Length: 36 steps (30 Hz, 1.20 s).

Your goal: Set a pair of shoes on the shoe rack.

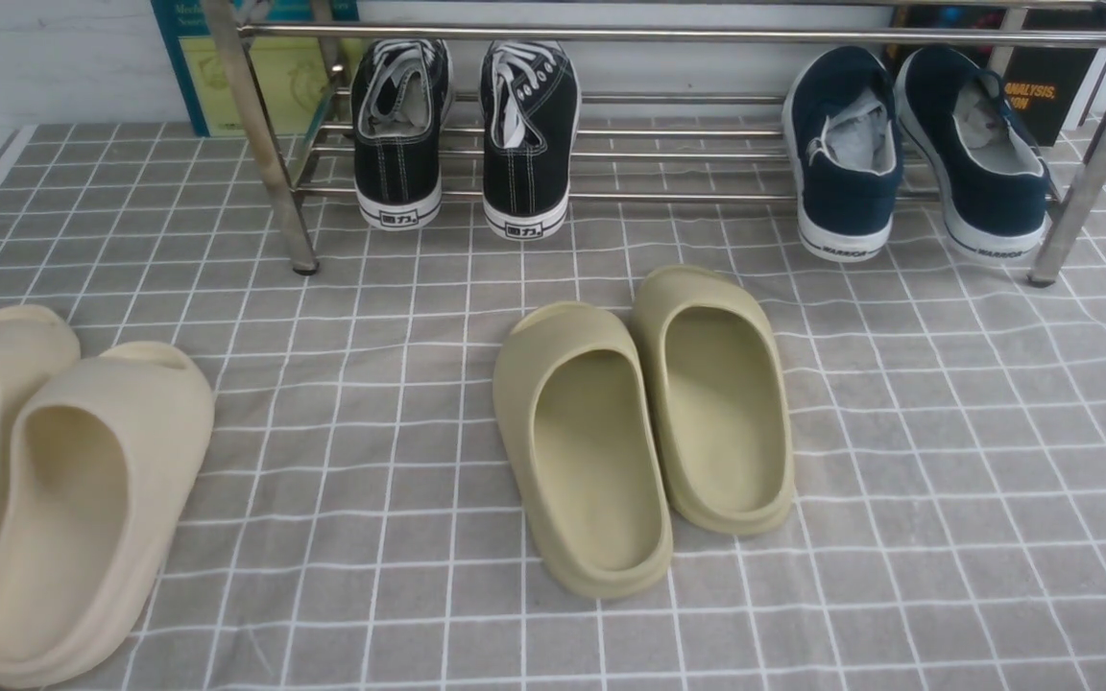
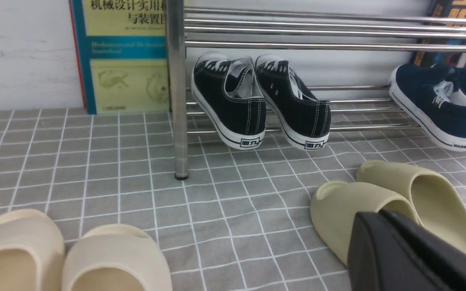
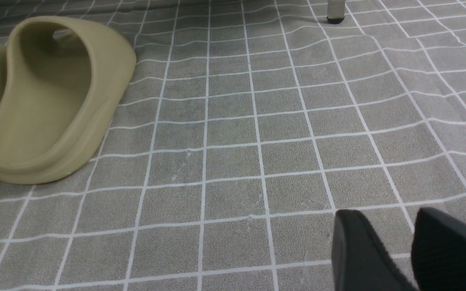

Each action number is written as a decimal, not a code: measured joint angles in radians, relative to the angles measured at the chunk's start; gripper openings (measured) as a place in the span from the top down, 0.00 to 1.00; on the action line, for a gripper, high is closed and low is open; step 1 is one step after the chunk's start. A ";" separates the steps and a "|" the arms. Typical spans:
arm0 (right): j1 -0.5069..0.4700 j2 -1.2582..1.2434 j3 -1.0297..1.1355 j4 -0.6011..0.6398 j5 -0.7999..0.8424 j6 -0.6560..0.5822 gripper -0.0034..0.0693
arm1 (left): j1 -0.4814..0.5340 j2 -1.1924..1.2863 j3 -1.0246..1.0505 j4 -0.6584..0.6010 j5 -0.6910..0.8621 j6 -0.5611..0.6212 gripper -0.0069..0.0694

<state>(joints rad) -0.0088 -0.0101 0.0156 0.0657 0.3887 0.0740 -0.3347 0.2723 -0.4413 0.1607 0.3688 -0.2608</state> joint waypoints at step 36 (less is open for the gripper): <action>0.000 0.000 0.000 0.000 0.000 0.000 0.62 | 0.384 -0.282 0.471 -0.211 0.027 0.126 0.93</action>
<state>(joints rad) -0.0088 -0.0101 0.0156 0.0657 0.3887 0.0740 0.0491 -0.0101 0.0301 -0.0503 0.3954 -0.1347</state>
